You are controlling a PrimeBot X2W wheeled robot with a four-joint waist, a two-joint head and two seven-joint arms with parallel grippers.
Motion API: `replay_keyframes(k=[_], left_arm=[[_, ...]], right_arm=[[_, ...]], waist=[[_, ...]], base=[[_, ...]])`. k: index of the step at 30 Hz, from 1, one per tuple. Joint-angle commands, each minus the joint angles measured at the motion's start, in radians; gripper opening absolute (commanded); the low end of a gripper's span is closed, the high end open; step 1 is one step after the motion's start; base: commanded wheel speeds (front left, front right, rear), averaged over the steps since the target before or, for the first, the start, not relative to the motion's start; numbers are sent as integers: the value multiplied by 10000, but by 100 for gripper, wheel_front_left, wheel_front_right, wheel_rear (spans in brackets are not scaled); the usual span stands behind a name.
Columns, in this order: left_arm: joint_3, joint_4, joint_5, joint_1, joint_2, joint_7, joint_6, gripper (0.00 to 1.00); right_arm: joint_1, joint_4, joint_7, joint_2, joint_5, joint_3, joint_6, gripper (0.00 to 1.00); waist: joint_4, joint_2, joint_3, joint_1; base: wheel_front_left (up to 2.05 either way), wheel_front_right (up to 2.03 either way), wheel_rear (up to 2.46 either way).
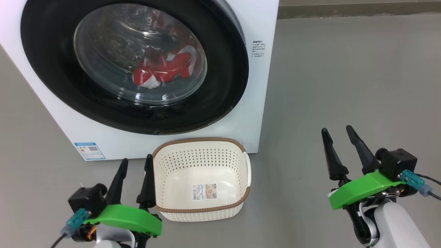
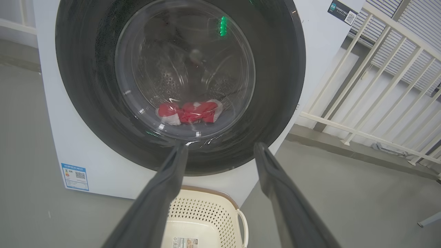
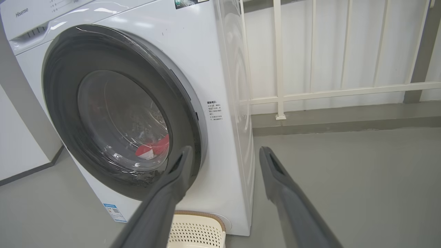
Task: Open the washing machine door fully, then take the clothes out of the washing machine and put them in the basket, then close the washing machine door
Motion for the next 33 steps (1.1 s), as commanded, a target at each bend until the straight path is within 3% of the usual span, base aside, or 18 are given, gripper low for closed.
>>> replay_keyframes(k=[1, 18, 33], left_arm=[[191, -202, 343, -458, 157, -159, 111, 100], [-17, -91, 2001, -828, 183, -627, 400, 100], [200, -48, 2146, -885, 183, -636, 350, 100]], right_arm=[[-534, -252, -174, -79, -353, 243, 5, 100], [-911, -305, -644, -108, -2259, 308, 6, 100], [-955, -351, -653, -108, -2254, 264, 6, 100]], waist=[[-5, 0, 0, -1], [29, 0, 144, -1], [-23, 0, 291, -1]], base=[[0, 0, 0], [0, 0, 0], [0, 0, 0]])
